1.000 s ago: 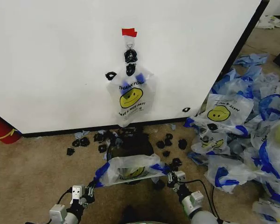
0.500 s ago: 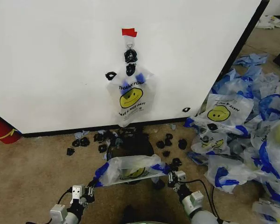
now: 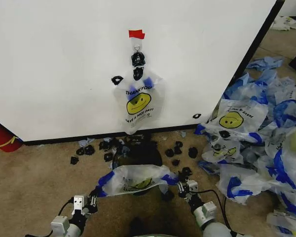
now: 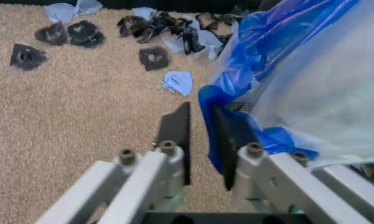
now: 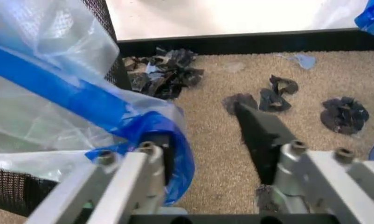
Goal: Pick up the garbage bag from the wall and place it over the trash bin.
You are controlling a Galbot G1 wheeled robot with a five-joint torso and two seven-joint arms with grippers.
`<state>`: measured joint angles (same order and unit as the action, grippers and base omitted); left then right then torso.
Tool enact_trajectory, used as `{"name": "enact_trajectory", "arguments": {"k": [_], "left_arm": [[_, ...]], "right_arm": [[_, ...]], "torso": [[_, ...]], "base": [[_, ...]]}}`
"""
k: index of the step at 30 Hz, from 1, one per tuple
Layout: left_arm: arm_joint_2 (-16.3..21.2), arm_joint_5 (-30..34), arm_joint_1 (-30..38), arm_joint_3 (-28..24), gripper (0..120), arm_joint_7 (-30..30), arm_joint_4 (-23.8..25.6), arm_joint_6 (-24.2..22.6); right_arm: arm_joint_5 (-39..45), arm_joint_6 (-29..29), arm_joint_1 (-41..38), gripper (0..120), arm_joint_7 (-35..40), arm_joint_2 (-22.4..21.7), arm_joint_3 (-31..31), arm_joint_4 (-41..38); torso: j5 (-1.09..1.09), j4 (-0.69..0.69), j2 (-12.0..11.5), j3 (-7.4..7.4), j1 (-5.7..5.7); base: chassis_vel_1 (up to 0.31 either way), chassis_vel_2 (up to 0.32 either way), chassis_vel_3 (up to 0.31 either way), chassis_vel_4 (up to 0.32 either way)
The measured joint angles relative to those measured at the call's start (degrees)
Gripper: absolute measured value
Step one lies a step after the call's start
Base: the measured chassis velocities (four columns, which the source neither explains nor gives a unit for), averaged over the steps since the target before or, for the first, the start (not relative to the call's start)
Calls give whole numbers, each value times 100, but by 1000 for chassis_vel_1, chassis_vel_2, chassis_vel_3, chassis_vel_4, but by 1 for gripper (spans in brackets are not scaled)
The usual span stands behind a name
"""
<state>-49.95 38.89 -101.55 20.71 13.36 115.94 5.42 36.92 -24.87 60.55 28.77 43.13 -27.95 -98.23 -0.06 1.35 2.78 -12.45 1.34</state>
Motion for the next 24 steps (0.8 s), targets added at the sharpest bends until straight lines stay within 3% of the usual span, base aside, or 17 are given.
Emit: {"name": "enact_trajectory", "arguments": {"k": [4, 10, 12, 18, 24], "left_arm": [[-11, -1, -15, 2, 31, -4, 8, 7], [-12, -3, -60, 39, 59, -18, 72, 23], [-11, -2, -71, 50, 63, -18, 92, 24], [-15, -36, -199, 105, 89, -34, 226, 23], [-36, -92, -301, 165, 91, -49, 302, 62]], "right_arm": [[-7, -7, 9, 46, -11, 0, 0, 0], [-26, -26, 33, 72, -27, -9, 12, -33], [-28, -31, 45, 73, -32, -18, 17, -58], [-81, -52, 186, 72, -74, -102, 35, -307], [-171, -60, 293, 71, -76, -138, 62, -417]], "torso": [[0, 0, 0, 0, 0], [0, 0, 0, 0, 0], [0, 0, 0, 0, 0], [0, 0, 0, 0, 0], [0, 0, 0, 0, 0]], "base": [[0, 0, 0, 0], [0, 0, 0, 0], [0, 0, 0, 0], [0, 0, 0, 0], [0, 0, 0, 0]]}}
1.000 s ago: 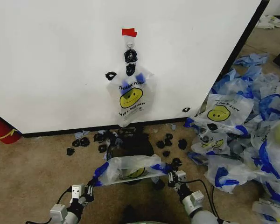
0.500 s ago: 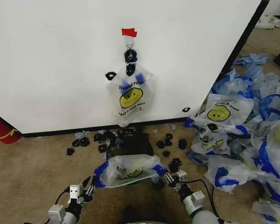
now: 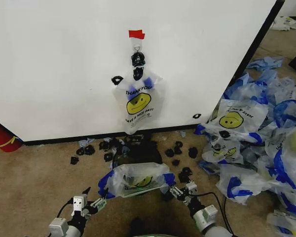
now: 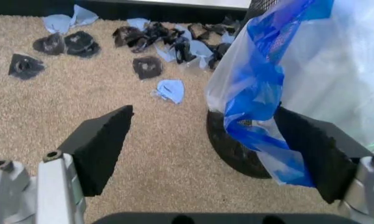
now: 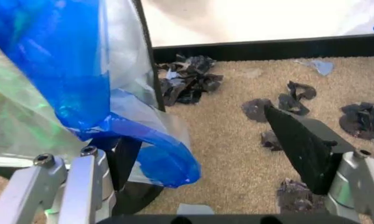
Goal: Pick up the garbage bag from the wall and place it over the trash bin.
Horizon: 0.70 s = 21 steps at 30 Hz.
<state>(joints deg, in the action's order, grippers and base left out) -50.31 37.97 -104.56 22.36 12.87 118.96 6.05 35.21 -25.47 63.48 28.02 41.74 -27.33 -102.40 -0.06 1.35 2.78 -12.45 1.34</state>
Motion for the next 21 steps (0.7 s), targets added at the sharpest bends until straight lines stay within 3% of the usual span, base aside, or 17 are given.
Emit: {"name": "enact_trajectory", "arguments": {"k": [21], "left_arm": [[-94, -195, -480, 307, 90, -89, 378, 49]], "right_arm": [[-288, -57, 365, 65, -7, -291, 100, -483]], "torso": [[1, 0, 0, 0, 0]], "base": [[0, 0, 0, 0]]}}
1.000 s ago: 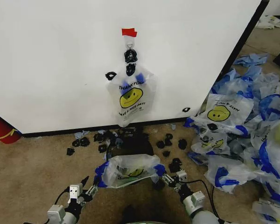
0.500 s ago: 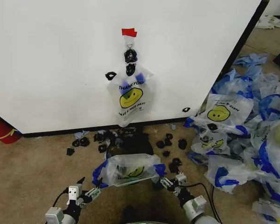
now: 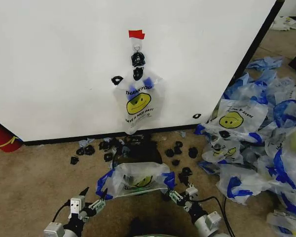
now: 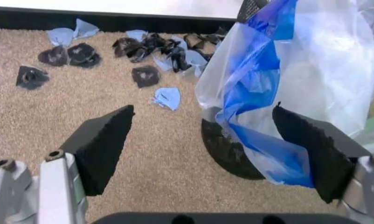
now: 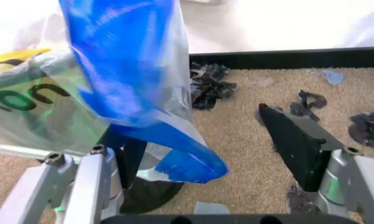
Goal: Pick up the garbage bag from the wall and place it over the trash bin.
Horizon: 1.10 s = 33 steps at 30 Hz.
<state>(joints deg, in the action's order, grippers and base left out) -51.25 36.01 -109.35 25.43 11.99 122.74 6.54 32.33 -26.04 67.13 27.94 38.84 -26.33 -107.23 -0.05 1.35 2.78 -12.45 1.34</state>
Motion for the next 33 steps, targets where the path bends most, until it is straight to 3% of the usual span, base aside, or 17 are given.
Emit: {"name": "enact_trajectory", "arguments": {"k": [33], "left_arm": [[-134, -79, -122, 148, 90, -41, 72, 10]], "right_arm": [[-229, -475, -50, 64, -599, -181, -153, 176]], "torso": [[-1, 0, 0, 0, 0]], "base": [[0, 0, 0, 0]]}}
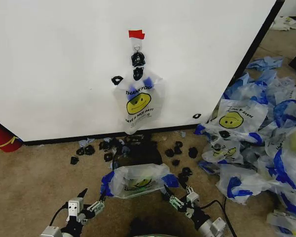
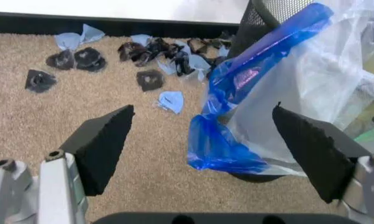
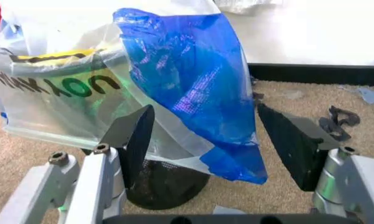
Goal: Pick up the garbage bag from the wall and place it over the trash bin.
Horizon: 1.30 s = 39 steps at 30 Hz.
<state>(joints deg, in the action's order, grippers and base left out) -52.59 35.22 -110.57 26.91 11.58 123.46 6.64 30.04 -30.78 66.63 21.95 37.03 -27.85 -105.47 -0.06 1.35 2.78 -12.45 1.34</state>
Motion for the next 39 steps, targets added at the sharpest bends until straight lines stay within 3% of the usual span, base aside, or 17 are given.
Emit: {"name": "enact_trajectory", "arguments": {"k": [15, 24, 29, 31, 34, 36, 38, 39], "left_arm": [[20, 5, 36, 326, 90, -9, 373, 51], [321, 427, 341, 701, 90, -92, 963, -106], [1052, 1303, 951, 811, 90, -193, 1120, -372], [1595, 1719, 1301, 741, 90, -242, 1098, -461], [1923, 1976, 1543, 653, 90, -279, 1042, -509], [2388, 2382, 1904, 553, 88, -363, 954, -557], [2989, 2866, 2172, 549, 84, -490, 803, -577], [3164, 3007, 2233, 550, 84, -537, 745, -580]], "right_arm": [[-188, -205, 458, 64, -185, -36, 493, -365], [-203, -275, 733, 64, -296, -66, 667, -659], [-198, -263, 818, 64, -300, -66, 829, -826], [-164, -255, 847, 64, -330, -68, 956, -847], [-147, -246, 852, 64, -333, -68, 1017, -850], [-102, -214, 819, 64, -334, -67, 1061, -858], [5, -153, 528, 64, -343, -45, 961, -847], [35, -142, 465, 64, -348, -36, 935, -835]], "torso": [[0, 0, 0, 0, 0], [0, 0, 0, 0, 0], [-1, 1, 0, 0, 0], [-1, 0, 0, 0, 0], [1, 0, 0, 0, 0], [-4, 5, 0, 0, 0], [4, -5, 0, 0, 0], [3, -2, 0, -1, 1]], "base": [[0, 0, 0, 0], [0, 0, 0, 0], [0, 0, 0, 0], [0, 0, 0, 0], [0, 0, 0, 0], [0, 0, 0, 0], [0, 0, 0, 0], [0, 0, 0, 0]]}}
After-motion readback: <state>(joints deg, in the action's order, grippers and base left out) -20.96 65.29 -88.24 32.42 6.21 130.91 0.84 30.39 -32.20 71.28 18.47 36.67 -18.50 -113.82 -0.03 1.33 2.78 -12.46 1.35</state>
